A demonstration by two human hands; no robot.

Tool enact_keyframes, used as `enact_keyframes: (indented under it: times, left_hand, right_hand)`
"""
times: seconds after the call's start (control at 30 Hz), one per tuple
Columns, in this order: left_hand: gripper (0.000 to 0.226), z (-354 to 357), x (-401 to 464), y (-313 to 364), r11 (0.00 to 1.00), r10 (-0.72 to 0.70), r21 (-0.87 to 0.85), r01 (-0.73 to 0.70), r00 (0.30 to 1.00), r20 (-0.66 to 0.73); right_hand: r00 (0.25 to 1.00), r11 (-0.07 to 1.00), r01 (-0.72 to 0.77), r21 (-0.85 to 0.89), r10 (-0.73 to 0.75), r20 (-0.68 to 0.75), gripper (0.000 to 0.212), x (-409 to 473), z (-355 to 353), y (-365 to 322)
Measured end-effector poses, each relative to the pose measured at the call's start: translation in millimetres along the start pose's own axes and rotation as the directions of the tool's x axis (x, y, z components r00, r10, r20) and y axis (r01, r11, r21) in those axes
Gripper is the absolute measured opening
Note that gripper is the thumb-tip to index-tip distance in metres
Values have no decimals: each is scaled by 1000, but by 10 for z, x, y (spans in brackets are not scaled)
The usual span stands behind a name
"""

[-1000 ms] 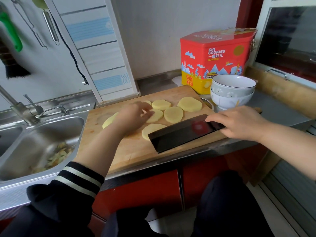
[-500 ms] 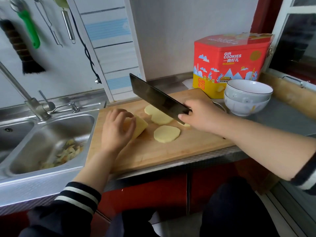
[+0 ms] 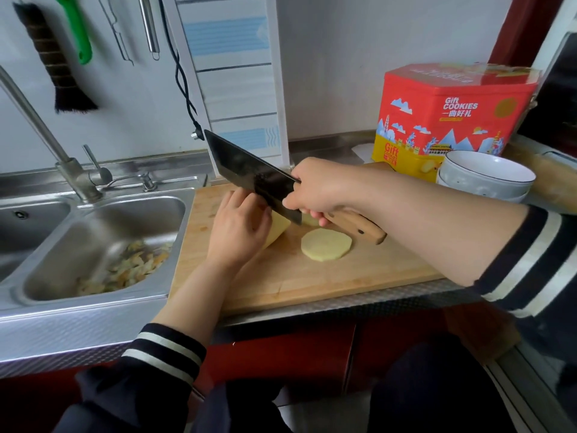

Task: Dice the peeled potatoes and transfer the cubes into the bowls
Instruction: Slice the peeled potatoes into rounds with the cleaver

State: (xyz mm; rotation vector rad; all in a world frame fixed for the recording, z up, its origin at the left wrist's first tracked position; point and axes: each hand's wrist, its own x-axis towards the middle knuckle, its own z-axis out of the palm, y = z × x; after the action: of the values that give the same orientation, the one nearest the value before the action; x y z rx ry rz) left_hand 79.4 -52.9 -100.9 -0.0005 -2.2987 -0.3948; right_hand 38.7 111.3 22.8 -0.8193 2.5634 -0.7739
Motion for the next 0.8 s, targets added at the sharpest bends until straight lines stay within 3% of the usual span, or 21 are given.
enact_keyframes:
  times: [0.5, 0.67, 0.8]
  left_hand:
    - [14, 84, 16, -38, 1000, -7, -27, 6, 1000, -7]
    - [20, 94, 10, -47, 999, -30, -40, 30, 1000, 3]
    - [23, 86, 14, -28, 999, -24, -42, 24, 1000, -2]
  right_hand:
    - [997, 980, -49, -193, 59, 47, 24, -52, -48, -214]
    - [998, 936, 7, -353, 15, 60, 20, -34, -13, -251]
    - [999, 946, 34, -322, -35, 3, 26, 49, 5, -224]
